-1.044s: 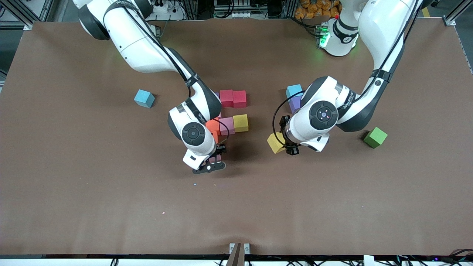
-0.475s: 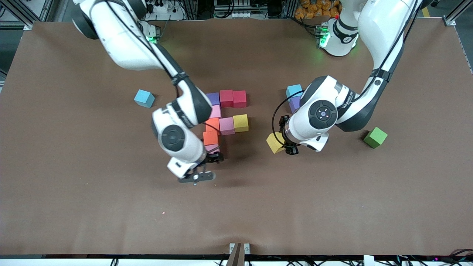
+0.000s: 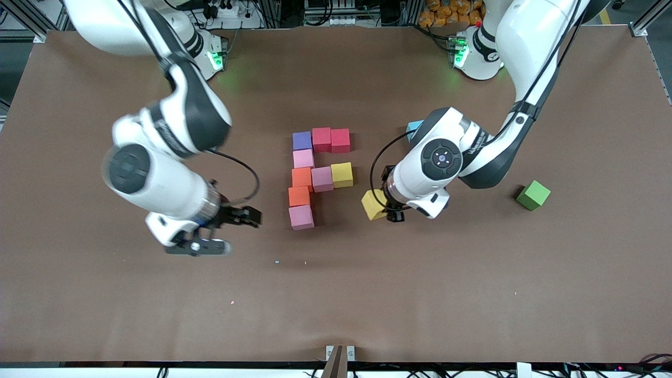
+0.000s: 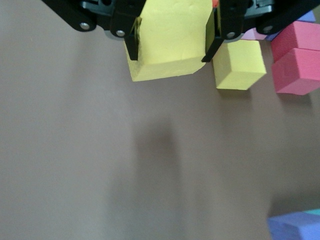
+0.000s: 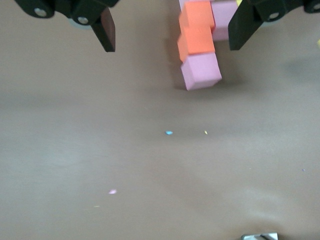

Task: Arrange 11 blocks into digit 3
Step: 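Release the pink cube and withdraw the right gripper from the cluster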

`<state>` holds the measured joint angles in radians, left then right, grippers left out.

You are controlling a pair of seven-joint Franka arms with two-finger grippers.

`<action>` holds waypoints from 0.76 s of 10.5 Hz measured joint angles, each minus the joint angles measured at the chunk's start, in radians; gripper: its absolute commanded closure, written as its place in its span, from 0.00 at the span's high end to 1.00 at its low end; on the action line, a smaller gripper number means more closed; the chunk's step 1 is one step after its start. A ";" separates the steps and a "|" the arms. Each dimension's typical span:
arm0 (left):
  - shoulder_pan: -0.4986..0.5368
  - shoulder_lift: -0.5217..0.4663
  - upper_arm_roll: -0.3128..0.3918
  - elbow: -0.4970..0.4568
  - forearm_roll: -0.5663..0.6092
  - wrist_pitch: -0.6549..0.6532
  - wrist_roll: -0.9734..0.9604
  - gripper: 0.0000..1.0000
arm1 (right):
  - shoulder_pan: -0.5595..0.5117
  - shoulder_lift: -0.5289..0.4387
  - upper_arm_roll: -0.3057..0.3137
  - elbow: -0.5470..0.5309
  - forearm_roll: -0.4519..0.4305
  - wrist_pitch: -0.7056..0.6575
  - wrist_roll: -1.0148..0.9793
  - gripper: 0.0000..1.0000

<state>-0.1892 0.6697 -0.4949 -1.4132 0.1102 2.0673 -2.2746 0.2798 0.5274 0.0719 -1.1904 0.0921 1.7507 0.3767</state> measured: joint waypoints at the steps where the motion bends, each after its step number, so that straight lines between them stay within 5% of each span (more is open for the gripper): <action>1: -0.010 0.023 0.010 0.011 0.000 0.052 0.042 0.00 | -0.037 -0.056 -0.007 -0.012 0.000 -0.058 -0.036 1.00; 5: -0.131 0.096 0.118 0.045 0.000 0.170 0.253 0.00 | -0.164 -0.245 -0.082 -0.074 0.000 -0.165 -0.206 1.00; 8: -0.213 0.173 0.140 0.054 0.000 0.240 0.301 0.00 | -0.210 -0.423 -0.147 -0.216 -0.002 -0.243 -0.214 1.00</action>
<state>-0.4026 0.8426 -0.3550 -1.3588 0.1102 2.3071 -1.9736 0.0698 0.1046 -0.0755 -1.4061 0.0897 1.5079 0.1627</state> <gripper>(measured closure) 0.454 0.000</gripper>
